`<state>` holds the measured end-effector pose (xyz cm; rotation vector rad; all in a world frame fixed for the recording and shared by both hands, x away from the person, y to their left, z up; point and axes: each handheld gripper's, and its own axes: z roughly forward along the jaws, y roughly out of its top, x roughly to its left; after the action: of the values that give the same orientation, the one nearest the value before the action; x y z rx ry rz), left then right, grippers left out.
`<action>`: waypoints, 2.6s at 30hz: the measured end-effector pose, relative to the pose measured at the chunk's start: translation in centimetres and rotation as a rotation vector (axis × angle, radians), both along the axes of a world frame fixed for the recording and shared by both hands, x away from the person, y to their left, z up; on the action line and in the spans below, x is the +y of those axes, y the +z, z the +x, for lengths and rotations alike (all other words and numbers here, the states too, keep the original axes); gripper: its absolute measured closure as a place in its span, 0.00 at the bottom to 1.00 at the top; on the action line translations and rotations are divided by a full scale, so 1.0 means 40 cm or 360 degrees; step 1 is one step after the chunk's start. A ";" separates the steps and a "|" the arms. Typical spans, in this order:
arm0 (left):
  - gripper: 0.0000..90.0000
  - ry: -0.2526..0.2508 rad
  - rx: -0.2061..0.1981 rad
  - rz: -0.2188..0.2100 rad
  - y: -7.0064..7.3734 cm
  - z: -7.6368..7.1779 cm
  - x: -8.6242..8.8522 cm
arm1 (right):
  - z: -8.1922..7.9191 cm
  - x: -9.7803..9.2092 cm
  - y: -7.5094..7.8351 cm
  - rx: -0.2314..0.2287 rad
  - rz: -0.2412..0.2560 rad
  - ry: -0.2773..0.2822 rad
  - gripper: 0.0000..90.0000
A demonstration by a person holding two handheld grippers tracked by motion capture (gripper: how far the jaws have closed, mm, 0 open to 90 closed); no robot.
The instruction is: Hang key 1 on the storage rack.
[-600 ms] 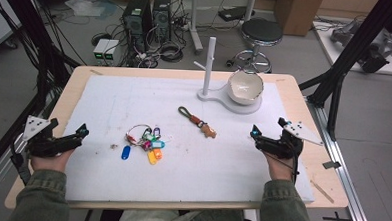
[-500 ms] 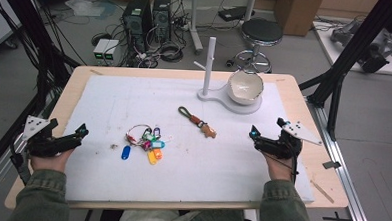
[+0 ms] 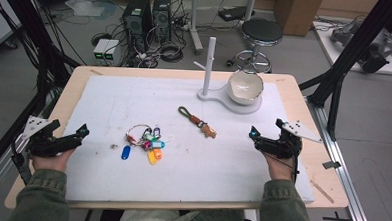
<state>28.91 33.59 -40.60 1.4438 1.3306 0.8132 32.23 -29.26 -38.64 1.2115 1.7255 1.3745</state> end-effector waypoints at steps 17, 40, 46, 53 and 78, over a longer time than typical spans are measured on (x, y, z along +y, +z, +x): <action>0.02 -0.0004 -0.0049 -0.0047 0.000 -0.009 0.007 | 0.030 0.045 0.028 0.0113 -0.0194 0.0131 0.01; 0.02 0.0015 -0.0024 -0.0067 -0.004 0.001 0.010 | 0.131 0.121 0.046 0.0315 -0.0357 0.0268 0.01; 0.02 0.0006 -0.0024 -0.0059 -0.005 0.003 0.007 | 0.155 0.152 0.041 0.0385 -0.0383 0.0319 0.01; 0.02 -0.0003 -0.0017 -0.0066 -0.006 0.004 0.007 | 0.186 0.190 0.049 0.0434 -0.0393 0.0382 0.01; 0.02 0.0012 -0.0006 -0.0083 -0.007 0.008 0.008 | 0.302 0.318 0.066 0.0577 -0.0459 0.0514 0.01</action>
<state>29.23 33.89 -40.89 1.3965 1.3456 0.7801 44.30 -16.53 -36.02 1.1001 2.3655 1.0665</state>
